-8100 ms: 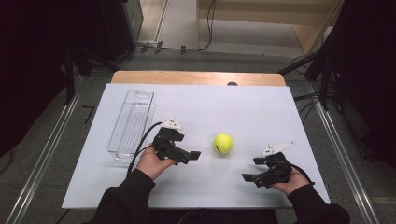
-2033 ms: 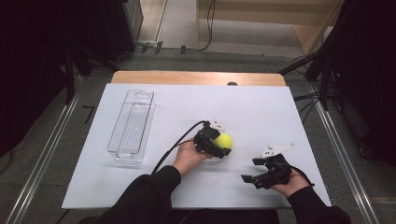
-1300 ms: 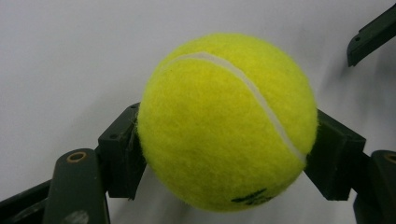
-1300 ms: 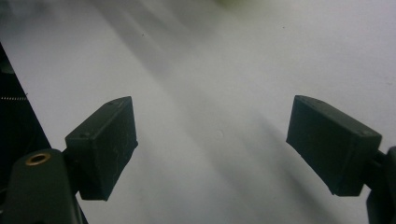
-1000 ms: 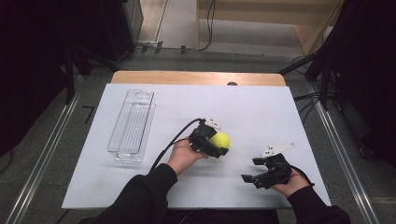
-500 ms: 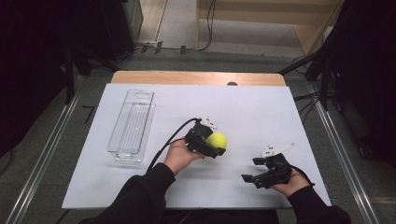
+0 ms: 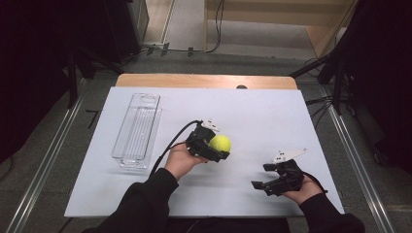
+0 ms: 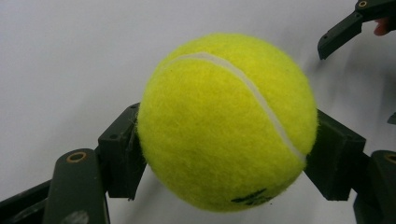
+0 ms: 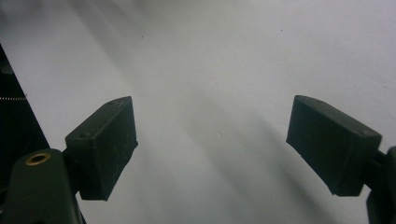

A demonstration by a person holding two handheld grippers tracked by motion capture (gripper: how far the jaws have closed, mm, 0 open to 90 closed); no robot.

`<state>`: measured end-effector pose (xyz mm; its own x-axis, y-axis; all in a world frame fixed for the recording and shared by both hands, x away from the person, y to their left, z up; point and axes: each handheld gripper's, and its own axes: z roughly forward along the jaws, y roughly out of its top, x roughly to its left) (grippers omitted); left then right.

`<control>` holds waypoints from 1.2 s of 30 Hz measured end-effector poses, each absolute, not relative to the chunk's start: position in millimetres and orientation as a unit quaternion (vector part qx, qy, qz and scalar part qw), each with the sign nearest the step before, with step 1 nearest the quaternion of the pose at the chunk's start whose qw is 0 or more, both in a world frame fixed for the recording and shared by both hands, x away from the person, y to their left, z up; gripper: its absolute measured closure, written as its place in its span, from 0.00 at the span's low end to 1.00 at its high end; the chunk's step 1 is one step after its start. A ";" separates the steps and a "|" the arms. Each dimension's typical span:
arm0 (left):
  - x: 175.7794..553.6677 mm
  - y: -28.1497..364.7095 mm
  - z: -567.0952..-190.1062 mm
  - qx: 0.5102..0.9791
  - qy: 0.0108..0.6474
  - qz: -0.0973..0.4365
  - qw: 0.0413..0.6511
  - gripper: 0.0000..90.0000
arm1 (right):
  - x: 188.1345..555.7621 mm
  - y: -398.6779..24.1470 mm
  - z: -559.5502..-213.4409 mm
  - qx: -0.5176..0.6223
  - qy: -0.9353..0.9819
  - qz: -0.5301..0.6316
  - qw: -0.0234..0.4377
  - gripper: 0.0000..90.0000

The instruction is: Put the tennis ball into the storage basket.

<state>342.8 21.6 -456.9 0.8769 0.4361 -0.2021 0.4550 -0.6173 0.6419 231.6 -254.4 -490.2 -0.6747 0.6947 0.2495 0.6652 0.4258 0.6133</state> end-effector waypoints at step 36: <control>350.4 54.3 -442.7 0.887 0.278 0.009 0.368 0.29 | 236.5 -248.8 -489.9 0.396 0.848 0.351 0.017 0.16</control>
<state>350.4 54.3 -442.7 0.8457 0.4996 -0.1877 0.4857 -0.5747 0.6587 236.5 -248.8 -489.9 -0.6865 0.6834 0.2484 0.6590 0.4403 0.6098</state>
